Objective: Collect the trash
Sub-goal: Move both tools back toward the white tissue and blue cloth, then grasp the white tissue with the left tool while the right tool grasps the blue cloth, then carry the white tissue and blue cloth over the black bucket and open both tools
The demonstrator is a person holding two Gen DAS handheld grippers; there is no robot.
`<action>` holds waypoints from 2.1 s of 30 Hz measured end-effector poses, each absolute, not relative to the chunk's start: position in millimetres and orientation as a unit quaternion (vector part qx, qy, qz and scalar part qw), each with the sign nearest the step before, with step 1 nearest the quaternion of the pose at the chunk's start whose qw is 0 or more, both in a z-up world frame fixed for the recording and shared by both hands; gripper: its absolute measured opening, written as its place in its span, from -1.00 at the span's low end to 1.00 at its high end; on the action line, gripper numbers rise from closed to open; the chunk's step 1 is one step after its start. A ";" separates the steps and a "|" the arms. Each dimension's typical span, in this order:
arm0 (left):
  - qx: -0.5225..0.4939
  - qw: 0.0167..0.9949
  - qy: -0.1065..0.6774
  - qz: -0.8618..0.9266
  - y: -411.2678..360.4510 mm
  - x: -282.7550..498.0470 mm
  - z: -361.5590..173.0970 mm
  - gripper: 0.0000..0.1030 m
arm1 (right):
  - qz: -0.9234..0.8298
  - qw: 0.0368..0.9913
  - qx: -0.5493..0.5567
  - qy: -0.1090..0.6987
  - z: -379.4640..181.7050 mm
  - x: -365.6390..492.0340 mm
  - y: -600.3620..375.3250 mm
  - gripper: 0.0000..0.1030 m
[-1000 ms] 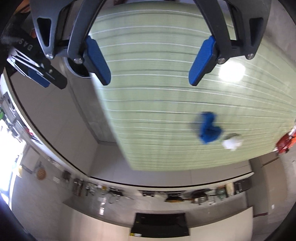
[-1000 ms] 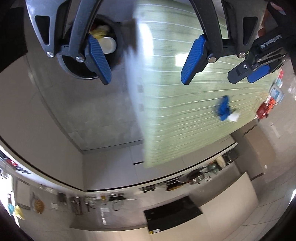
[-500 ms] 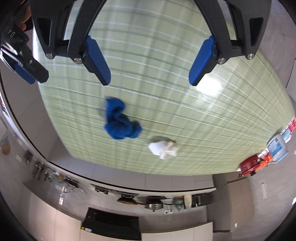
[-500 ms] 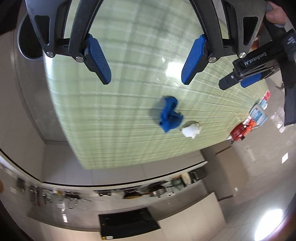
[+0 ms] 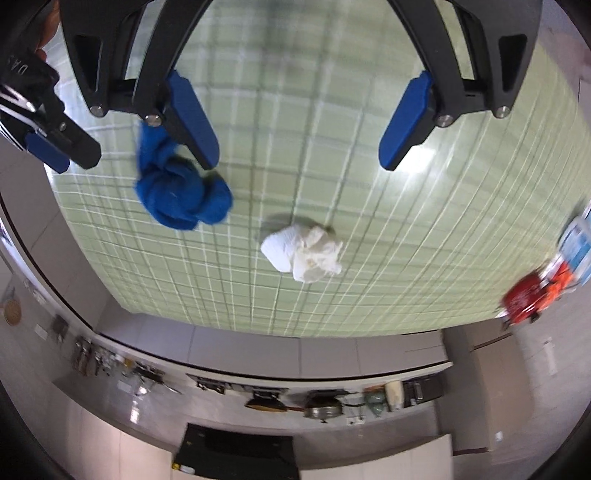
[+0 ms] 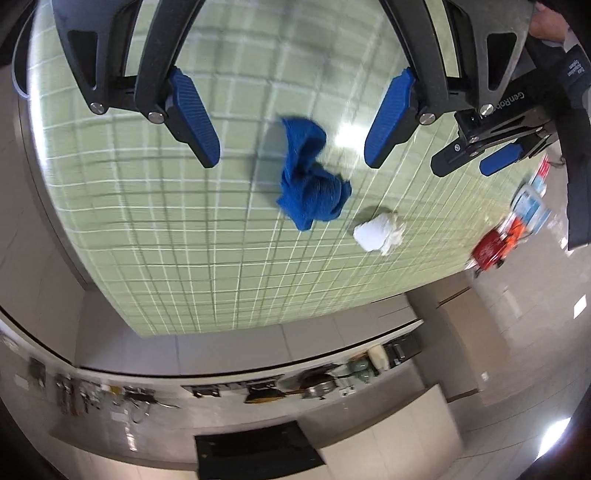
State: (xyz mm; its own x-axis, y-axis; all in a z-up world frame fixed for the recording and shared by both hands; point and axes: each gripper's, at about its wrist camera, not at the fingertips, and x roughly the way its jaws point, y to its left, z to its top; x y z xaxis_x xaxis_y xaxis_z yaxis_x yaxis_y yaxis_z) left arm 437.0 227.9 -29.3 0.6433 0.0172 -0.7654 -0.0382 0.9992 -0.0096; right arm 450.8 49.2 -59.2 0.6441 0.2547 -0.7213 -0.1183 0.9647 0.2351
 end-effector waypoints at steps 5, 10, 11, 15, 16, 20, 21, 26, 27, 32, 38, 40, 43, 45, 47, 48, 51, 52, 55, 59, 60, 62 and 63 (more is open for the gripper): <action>0.005 0.901 0.434 -0.017 241.2 482.1 -39.6 0.73 | 0.061 0.897 0.090 0.428 -76.3 483.9 77.0 0.60; 0.010 0.895 0.444 -0.044 248.5 514.6 -49.1 0.73 | 0.030 0.891 0.092 0.444 -89.8 506.3 88.9 0.60; 0.010 0.894 0.446 -0.049 248.2 519.7 -50.1 0.73 | 0.025 0.891 0.089 0.445 -91.8 509.2 90.5 0.60; 0.013 0.893 0.446 -0.058 244.0 535.6 -52.9 0.73 | 0.011 0.888 0.085 0.452 -97.3 522.1 94.9 0.60; 0.014 0.893 0.445 -0.058 243.0 538.6 -53.1 0.73 | 0.010 0.887 0.084 0.454 -99.0 524.4 95.1 0.60; 0.017 0.891 0.450 -0.061 238.2 555.7 -60.7 0.73 | 0.012 0.879 0.079 0.470 -111.2 533.7 100.1 0.60; 0.017 0.890 0.452 -0.063 237.6 558.5 -62.8 0.73 | 0.011 0.877 0.079 0.475 -114.9 535.5 100.7 0.60; 0.023 0.880 0.468 -0.072 230.8 567.1 -78.0 0.73 | 0.015 0.876 0.084 0.475 -122.9 537.7 99.2 0.60; 0.021 0.879 0.469 -0.076 230.3 566.4 -79.8 0.73 | 0.017 0.875 0.084 0.476 -124.0 537.3 99.6 0.60; 0.005 0.880 0.466 -0.092 230.9 557.2 -79.1 0.38 | 0.034 0.879 0.080 0.470 -128.2 532.2 106.9 0.09; -0.003 0.879 0.466 -0.102 229.5 535.6 -79.2 0.00 | 0.053 0.878 0.067 0.470 -129.8 527.9 118.3 -0.14; -0.006 0.879 0.467 -0.103 231.6 525.9 -80.4 -0.03 | 0.053 0.879 0.073 0.468 -128.9 526.1 115.9 -0.17; -0.007 0.879 0.466 -0.099 236.8 507.6 -79.3 -0.04 | 0.048 0.880 0.079 0.465 -124.6 524.9 113.4 -0.18; -0.006 0.881 0.464 -0.095 242.4 497.0 -77.7 -0.04 | 0.044 0.881 0.089 0.463 -120.6 522.2 109.0 -0.18; -0.006 0.881 0.463 -0.094 245.9 488.5 -76.3 -0.04 | 0.040 0.882 0.096 0.461 -117.4 519.0 103.7 -0.18; -0.006 0.883 0.461 -0.092 247.1 482.2 -74.0 -0.04 | 0.038 0.882 0.100 0.459 -115.3 516.2 101.5 -0.18; -0.005 0.886 0.454 -0.091 251.1 463.8 -67.2 -0.04 | 0.034 0.884 0.105 0.455 -108.4 509.9 94.9 -0.18; -0.005 0.888 0.452 -0.090 251.9 459.1 -64.8 -0.04 | 0.033 0.885 0.105 0.453 -106.0 506.8 93.0 -0.18; -0.005 0.892 0.442 -0.089 248.9 437.7 -55.4 -0.04 | 0.034 0.887 0.104 0.448 -99.4 493.0 88.1 -0.18; -0.013 0.896 0.436 -0.084 241.0 411.5 -47.7 -0.04 | 0.046 0.890 0.099 0.442 -90.3 468.5 78.6 -0.18; -0.016 0.897 0.435 -0.078 236.7 398.6 -45.8 -0.04 | 0.051 0.891 0.097 0.441 -88.5 462.8 76.2 -0.18; -0.020 0.899 0.433 -0.068 228.1 384.3 -44.3 -0.04 | 0.065 0.891 0.094 0.439 -85.0 448.3 69.2 -0.18; -0.024 0.899 0.433 -0.061 221.6 370.8 -43.7 -0.04 | 0.072 0.891 0.092 0.438 -83.4 441.5 65.2 -0.18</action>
